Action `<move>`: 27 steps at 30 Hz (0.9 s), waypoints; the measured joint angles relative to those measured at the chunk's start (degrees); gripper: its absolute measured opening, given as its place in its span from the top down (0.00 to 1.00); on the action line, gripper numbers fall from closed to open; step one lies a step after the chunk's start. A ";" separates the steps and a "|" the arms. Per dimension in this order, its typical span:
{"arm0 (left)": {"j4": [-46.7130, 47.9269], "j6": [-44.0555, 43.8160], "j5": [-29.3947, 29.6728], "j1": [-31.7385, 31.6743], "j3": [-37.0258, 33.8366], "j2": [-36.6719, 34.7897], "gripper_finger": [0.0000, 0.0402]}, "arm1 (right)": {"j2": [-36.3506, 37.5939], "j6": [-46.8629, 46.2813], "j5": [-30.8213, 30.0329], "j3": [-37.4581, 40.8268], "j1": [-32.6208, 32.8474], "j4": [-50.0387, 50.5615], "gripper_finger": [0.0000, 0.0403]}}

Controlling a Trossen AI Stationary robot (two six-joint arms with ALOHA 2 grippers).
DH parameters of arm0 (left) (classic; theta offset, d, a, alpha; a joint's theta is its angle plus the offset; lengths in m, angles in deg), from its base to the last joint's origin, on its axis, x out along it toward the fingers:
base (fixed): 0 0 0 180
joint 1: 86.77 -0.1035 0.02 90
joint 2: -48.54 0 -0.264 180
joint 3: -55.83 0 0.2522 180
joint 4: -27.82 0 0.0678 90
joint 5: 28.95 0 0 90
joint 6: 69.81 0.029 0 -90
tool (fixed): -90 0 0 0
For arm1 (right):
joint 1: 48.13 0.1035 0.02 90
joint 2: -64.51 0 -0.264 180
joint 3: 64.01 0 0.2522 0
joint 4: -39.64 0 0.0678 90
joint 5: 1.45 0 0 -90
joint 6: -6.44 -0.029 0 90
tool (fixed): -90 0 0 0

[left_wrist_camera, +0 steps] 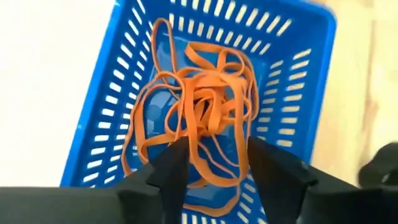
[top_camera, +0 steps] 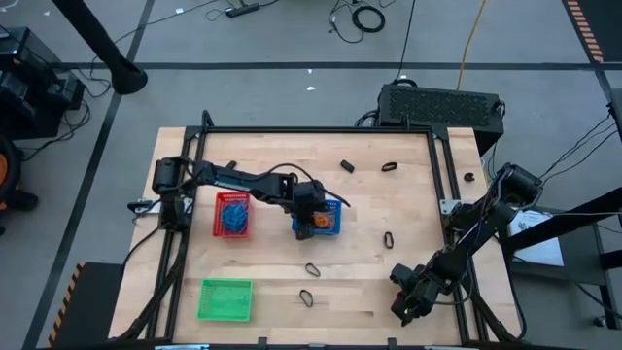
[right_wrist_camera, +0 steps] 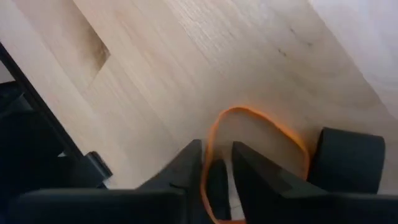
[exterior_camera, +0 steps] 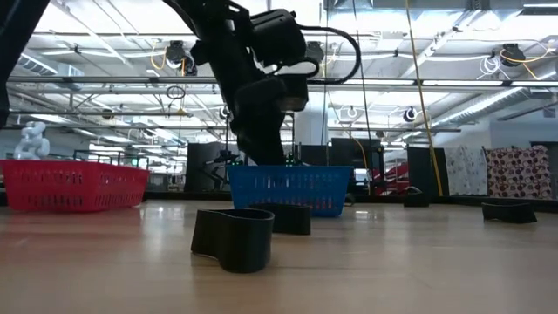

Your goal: Sort rubber bands into baskets

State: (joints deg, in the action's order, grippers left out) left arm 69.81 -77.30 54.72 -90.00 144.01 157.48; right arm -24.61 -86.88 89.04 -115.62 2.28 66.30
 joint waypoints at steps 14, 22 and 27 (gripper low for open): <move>-5.92 -1.24 -0.79 1.60 0.00 -6.78 0.55 | 3.93 9.61 -2.56 -0.67 -3.24 -2.46 0.99; -28.34 2.66 -10.32 6.74 0.03 -6.23 0.55 | 7.23 23.56 -4.03 -1.70 -8.93 -1.91 1.00; -36.62 8.65 -10.30 10.09 0.04 -4.62 0.55 | 8.27 35.36 -3.52 -1.72 -12.56 -3.22 1.00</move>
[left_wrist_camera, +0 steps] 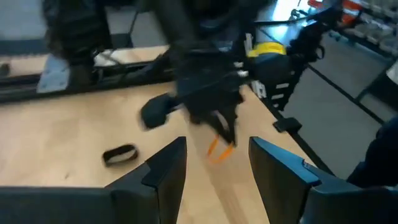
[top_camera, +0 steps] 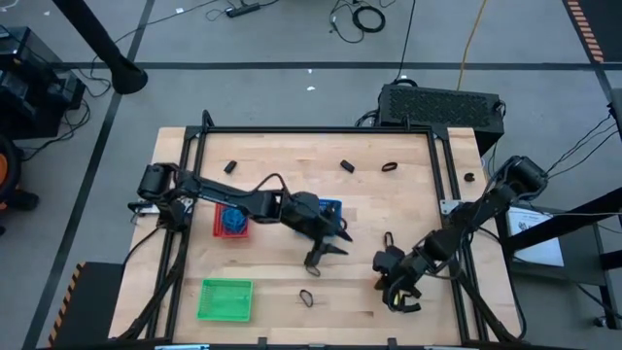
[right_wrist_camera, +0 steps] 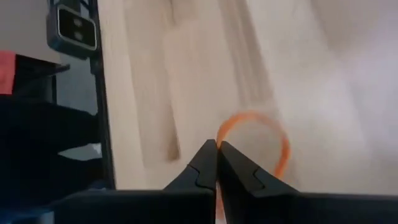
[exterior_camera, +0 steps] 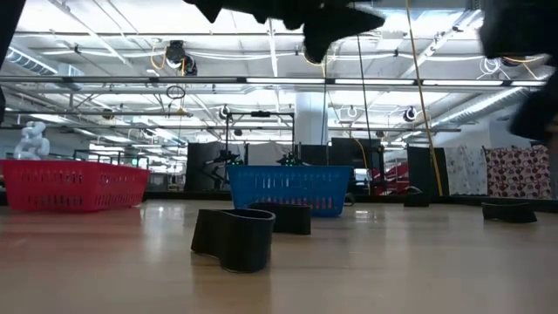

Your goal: Sort rubber bands into baskets

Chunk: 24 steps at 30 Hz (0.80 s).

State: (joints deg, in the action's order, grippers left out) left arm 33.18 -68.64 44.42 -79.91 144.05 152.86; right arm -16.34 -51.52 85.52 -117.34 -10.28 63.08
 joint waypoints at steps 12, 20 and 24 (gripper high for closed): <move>-4.10 2.33 0.75 4.34 -0.02 5.47 0.55 | 7.72 15.31 3.22 -0.02 -9.26 -13.75 1.00; -8.81 2.79 5.90 4.88 -0.07 6.27 0.55 | 9.61 16.64 7.77 -0.02 -14.44 -23.15 1.00; -9.78 2.74 6.01 4.84 -0.07 6.27 0.55 | 9.61 15.70 9.07 -0.02 -15.32 -23.05 1.00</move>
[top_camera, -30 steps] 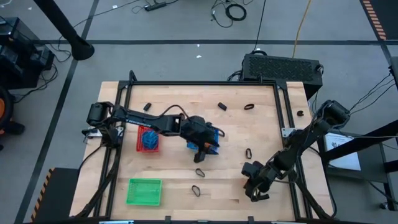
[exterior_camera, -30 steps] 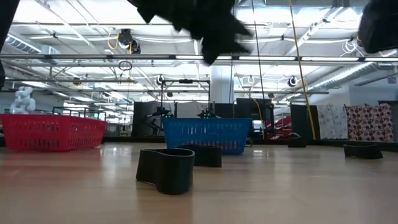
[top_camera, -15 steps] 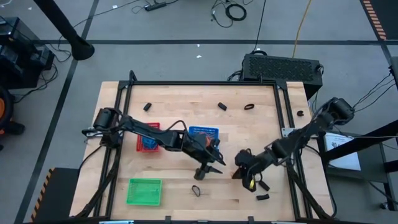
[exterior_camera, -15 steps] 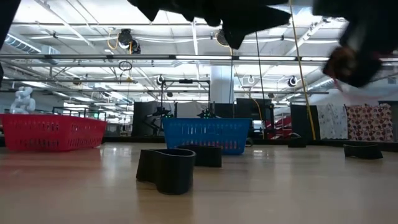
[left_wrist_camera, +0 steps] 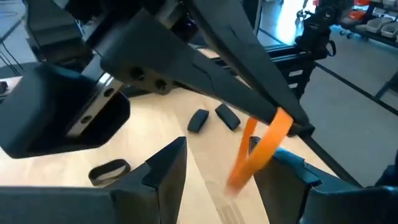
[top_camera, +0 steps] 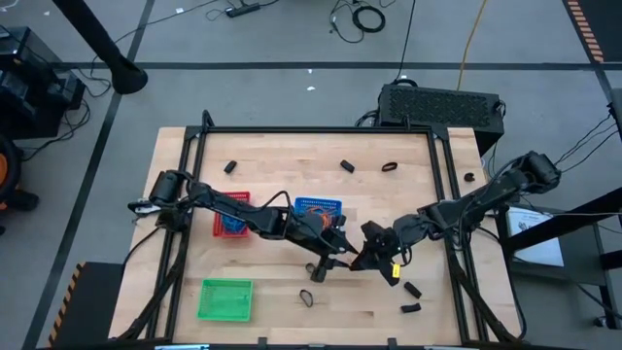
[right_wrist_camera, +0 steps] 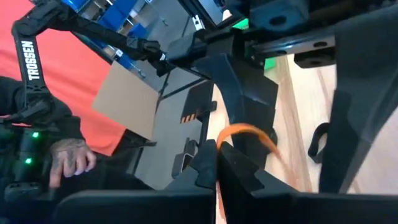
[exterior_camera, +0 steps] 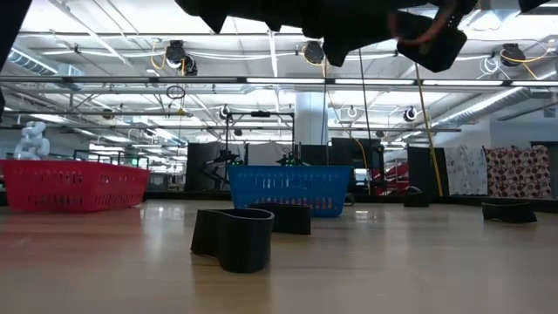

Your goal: Sort rubber bands into baskets

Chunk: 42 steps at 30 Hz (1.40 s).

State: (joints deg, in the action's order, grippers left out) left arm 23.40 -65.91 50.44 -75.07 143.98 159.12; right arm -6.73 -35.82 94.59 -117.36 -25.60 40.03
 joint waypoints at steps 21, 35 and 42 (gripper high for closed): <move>5.73 -0.57 0.10 -1.31 0.00 -0.04 0.99 | 0.00 -0.35 0.31 0.00 -0.10 2.11 1.00; 11.92 -1.99 0.94 -2.91 0.02 -0.07 0.99 | 2.60 -3.56 -1.03 0.00 -0.73 19.35 0.82; 22.51 -5.56 4.05 -6.47 0.02 -0.56 1.00 | 5.30 -6.79 -9.15 0.00 -0.75 33.05 0.70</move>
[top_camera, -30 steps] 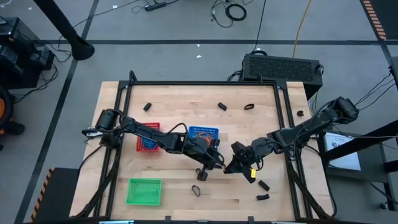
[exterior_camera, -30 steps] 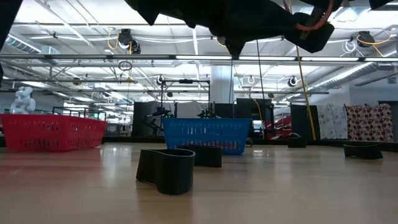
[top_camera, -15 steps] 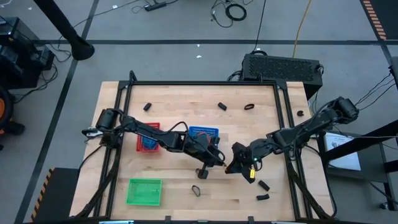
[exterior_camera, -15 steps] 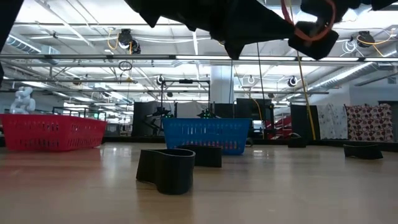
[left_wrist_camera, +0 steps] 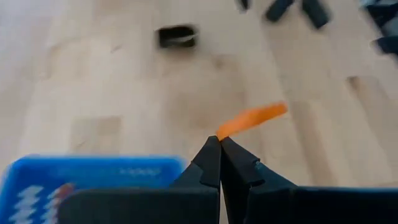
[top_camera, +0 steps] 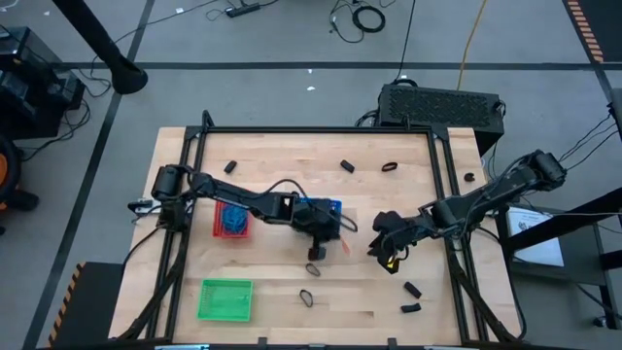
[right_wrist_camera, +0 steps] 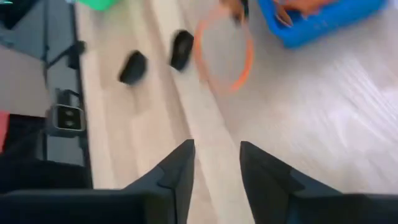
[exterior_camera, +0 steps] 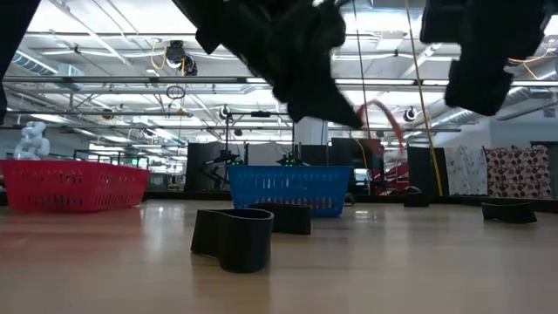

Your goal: Sort rubber bands into baskets

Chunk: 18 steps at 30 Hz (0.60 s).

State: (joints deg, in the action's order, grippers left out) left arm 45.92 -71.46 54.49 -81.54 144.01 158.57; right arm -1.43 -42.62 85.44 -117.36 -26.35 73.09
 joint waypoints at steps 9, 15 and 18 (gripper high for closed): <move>12.09 -1.07 5.33 -6.44 0.04 -6.39 1.00 | 0.23 -7.57 -0.27 0.00 1.40 11.53 0.66; 22.41 -8.45 6.61 -9.67 0.04 -6.81 1.00 | 0.20 -15.90 -6.69 -0.02 1.55 21.65 0.67; 23.54 -11.74 6.53 -10.16 0.04 -6.32 0.99 | 0.20 -16.25 -7.44 0.00 1.55 23.31 0.67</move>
State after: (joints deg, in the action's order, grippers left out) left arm 69.45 -83.21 61.01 -91.70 144.05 152.25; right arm -1.23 -58.87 78.00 -117.36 -24.80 96.39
